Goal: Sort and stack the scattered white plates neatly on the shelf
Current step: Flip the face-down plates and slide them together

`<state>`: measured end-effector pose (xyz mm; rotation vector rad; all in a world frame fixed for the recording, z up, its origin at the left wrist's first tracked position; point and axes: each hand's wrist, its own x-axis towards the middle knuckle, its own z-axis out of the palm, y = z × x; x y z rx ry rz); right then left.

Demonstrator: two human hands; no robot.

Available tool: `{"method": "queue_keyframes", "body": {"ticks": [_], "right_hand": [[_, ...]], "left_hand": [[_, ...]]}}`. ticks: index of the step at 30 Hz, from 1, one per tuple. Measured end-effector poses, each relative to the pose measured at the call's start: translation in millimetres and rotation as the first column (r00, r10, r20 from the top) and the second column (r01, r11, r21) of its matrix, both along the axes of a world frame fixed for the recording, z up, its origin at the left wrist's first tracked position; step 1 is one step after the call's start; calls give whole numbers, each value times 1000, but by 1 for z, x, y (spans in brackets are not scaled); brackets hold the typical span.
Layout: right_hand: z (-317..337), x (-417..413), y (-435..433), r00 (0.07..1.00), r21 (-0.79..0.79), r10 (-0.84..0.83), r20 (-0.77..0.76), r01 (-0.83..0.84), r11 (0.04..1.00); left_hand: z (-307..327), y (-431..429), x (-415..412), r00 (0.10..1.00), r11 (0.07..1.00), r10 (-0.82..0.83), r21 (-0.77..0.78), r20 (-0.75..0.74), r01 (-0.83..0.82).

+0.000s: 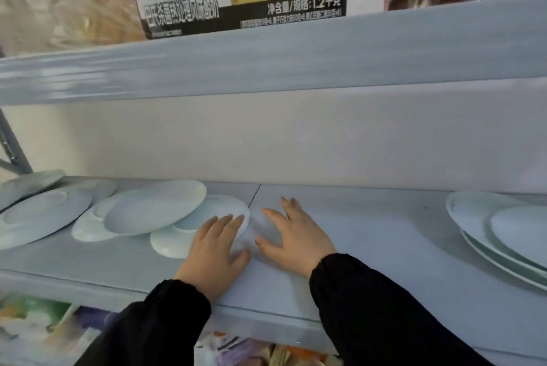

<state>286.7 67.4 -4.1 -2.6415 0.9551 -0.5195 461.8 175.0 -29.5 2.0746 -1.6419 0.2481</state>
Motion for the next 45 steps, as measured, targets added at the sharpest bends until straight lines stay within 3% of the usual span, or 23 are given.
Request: {"method": "queue_keyframes", "body": {"ticks": [8,16,23,34,45], "right_hand": [[1,-3,-8,996,16,-80,30,80,997],[-5,-1,-14,998,0,-54,13,54,999],[-6,-1,-20,997,-24,-65,41,66,998],[-5,-7,-25,981,-50,-133,138,141,989],[-6,-13,-29,948,-47,-169,269,188,981]], "left_hand": [[25,-14,45,994,989,-109,99,27,106],[5,-19,46,991,978,57,191,124,-80],[9,-20,33,988,957,21,282,151,-63],[12,-23,-56,968,940,-162,327,191,93],[14,-32,-82,953,925,-275,306,130,225]]}}
